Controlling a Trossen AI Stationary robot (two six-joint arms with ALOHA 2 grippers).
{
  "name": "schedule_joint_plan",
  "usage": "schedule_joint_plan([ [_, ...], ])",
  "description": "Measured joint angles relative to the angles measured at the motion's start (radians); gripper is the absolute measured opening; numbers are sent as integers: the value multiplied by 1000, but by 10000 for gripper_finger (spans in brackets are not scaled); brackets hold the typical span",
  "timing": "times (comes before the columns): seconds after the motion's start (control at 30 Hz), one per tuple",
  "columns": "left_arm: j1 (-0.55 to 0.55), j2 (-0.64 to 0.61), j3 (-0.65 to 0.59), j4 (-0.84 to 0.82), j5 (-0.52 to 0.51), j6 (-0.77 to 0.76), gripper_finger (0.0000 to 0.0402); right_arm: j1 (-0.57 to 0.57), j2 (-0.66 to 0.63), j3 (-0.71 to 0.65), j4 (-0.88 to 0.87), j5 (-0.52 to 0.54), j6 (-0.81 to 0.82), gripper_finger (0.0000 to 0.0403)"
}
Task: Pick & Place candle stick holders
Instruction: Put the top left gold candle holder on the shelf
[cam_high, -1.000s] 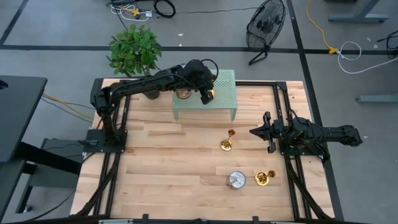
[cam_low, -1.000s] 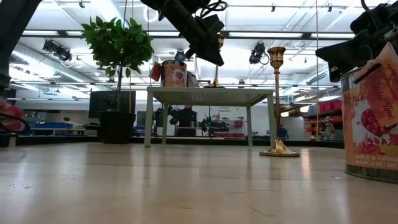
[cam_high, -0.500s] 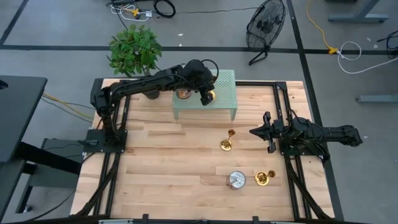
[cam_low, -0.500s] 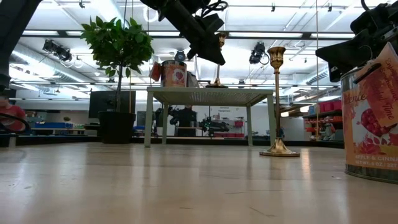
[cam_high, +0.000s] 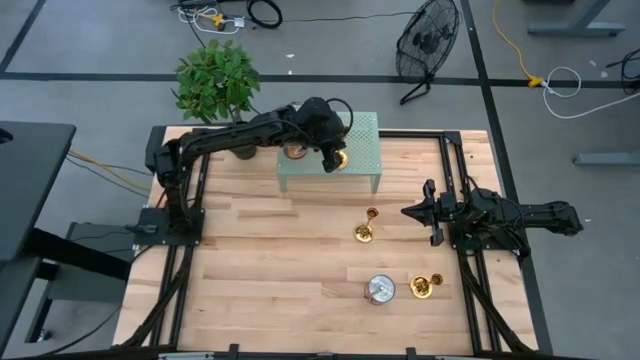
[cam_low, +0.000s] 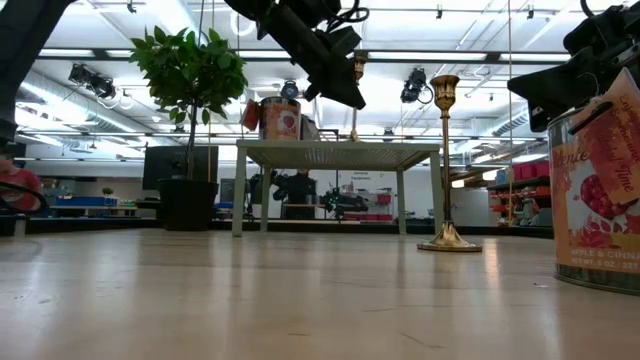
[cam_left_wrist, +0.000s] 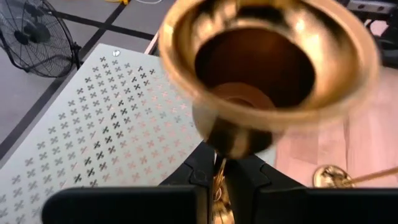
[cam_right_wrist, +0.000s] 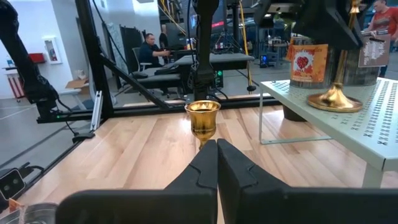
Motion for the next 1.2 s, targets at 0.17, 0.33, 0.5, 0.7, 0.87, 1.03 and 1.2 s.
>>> schedule_joint_plan([
  [0.17,-2,9,0,21,1,-1,37,0,0,0,0,0,0,3],
  [0.33,-2,10,0,18,1,-1,31,0,0,0,-1,0,0,3],
  [0.5,-2,12,0,-4,-1,-6,52,0,0,0,-1,0,0,3],
  [0.7,-3,14,-2,6,-2,-5,92,0,0,0,-1,0,0,3],
  [0.87,-2,14,-2,8,-34,-6,136,0,0,0,-2,0,0,3],
  [1.03,-3,14,-2,8,-45,-6,185,0,0,0,-2,0,0,3],
  [1.2,-3,14,-2,8,-45,-6,225,0,0,0,-2,0,0,3],
])
